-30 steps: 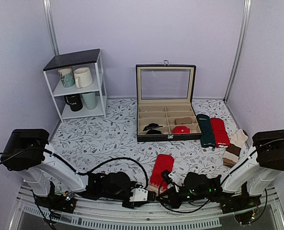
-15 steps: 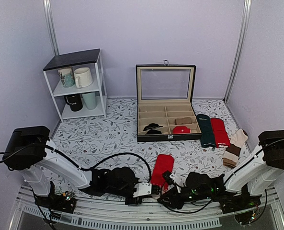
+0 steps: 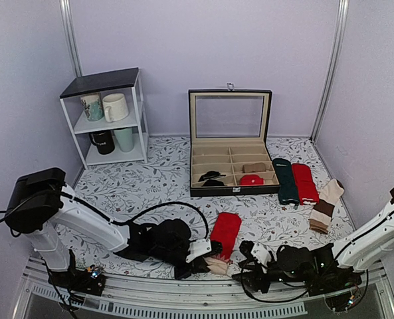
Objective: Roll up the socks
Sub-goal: Roll the sock at the center of the board.
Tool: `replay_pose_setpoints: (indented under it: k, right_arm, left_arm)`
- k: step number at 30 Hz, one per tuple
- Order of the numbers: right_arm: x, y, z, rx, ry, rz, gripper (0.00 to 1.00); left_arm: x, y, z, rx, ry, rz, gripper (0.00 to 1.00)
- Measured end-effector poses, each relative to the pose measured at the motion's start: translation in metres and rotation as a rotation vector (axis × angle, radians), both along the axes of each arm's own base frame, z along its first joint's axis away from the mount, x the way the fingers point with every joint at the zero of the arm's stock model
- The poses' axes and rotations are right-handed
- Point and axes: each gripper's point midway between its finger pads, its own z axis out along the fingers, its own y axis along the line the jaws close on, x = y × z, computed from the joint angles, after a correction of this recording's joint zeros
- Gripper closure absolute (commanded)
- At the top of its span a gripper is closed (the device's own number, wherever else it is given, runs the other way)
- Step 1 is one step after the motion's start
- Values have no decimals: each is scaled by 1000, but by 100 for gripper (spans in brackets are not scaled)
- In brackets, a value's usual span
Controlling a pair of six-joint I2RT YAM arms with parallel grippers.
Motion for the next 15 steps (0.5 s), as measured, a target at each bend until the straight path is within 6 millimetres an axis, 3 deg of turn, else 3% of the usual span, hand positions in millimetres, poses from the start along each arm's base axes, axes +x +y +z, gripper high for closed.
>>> replay_pose_setpoints:
  k: [7, 15]
  right_arm:
    - [1, 27, 9, -64, -271, 101, 48]
    - [1, 35, -6, -146, -391, 185, 49]
  left_arm:
    - [-1, -4, -1, -1, 45, -3, 100]
    - [-3, -6, -2, -7, 63, -10, 100]
